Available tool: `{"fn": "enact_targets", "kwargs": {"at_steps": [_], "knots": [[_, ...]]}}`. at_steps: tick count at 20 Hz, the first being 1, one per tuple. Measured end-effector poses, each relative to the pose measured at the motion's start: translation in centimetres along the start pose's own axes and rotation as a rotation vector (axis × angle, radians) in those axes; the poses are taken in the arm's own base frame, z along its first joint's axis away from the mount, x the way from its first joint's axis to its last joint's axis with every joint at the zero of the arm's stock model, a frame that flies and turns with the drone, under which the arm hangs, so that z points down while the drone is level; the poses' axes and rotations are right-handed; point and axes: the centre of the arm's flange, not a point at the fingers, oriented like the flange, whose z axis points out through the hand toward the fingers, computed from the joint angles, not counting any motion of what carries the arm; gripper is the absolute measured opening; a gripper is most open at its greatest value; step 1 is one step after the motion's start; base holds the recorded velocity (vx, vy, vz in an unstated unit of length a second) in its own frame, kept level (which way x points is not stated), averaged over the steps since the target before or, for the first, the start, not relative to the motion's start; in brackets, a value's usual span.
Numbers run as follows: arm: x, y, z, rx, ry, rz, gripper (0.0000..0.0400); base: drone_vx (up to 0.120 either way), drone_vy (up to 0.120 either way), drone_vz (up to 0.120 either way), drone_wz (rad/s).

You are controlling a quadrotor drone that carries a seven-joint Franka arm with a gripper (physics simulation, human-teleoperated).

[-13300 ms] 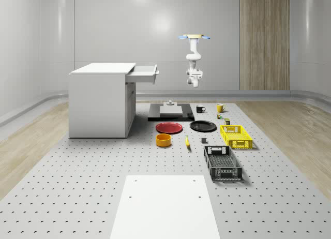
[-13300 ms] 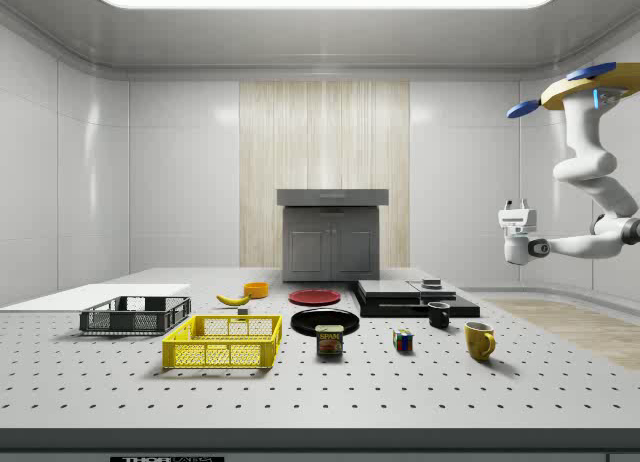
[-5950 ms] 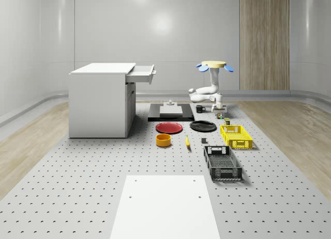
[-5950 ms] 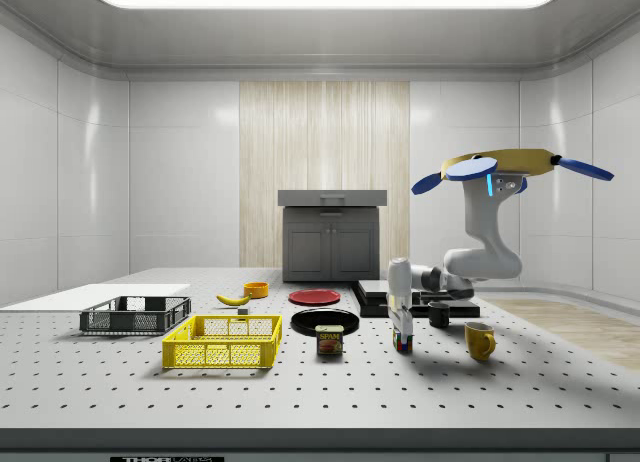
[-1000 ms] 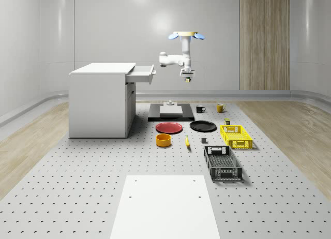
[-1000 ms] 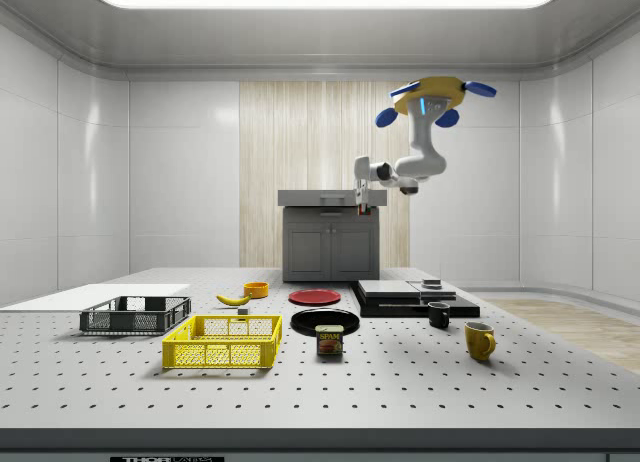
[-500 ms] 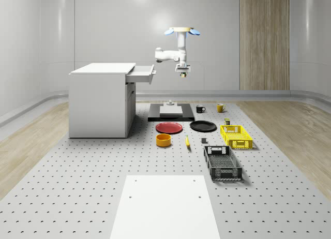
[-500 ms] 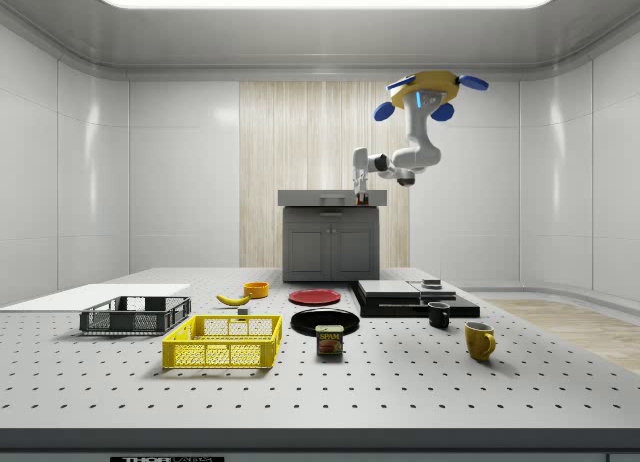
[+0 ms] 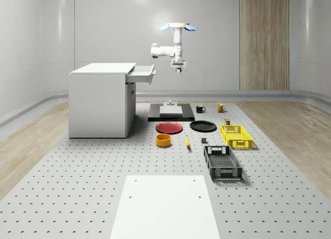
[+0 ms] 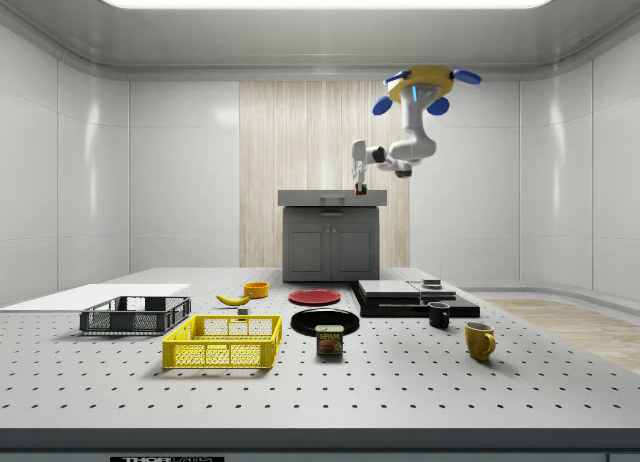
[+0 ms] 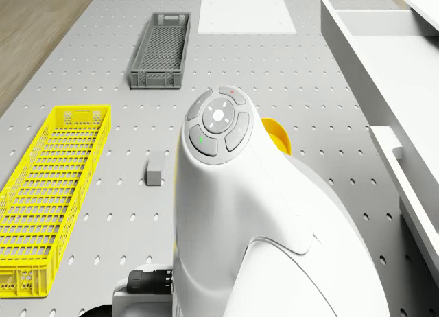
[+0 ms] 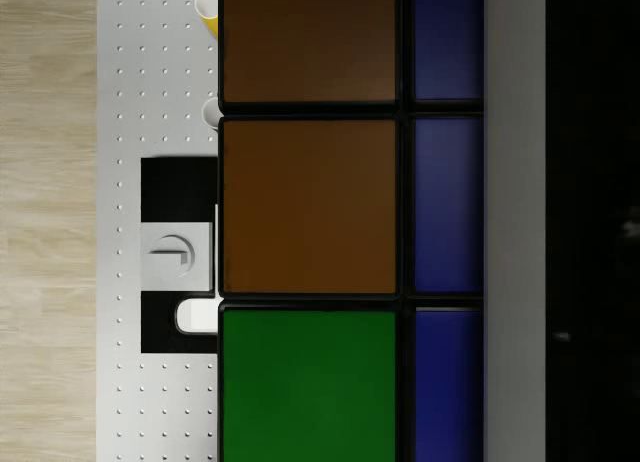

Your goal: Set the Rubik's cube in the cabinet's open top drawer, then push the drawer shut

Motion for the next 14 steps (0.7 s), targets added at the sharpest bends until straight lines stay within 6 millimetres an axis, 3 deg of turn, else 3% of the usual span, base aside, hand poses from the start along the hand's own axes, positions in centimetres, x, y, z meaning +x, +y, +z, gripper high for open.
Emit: {"fn": "enact_targets", "kwargs": {"at_steps": [6,14], "knots": [[0.0,0.0,0.0,0.0,0.0,0.0,0.0325,0.0,-0.12,0.12,0.0],[0.0,0.0,0.0,0.0,0.0,0.0,0.0325,0.0,-0.12,0.005,0.0]]}}
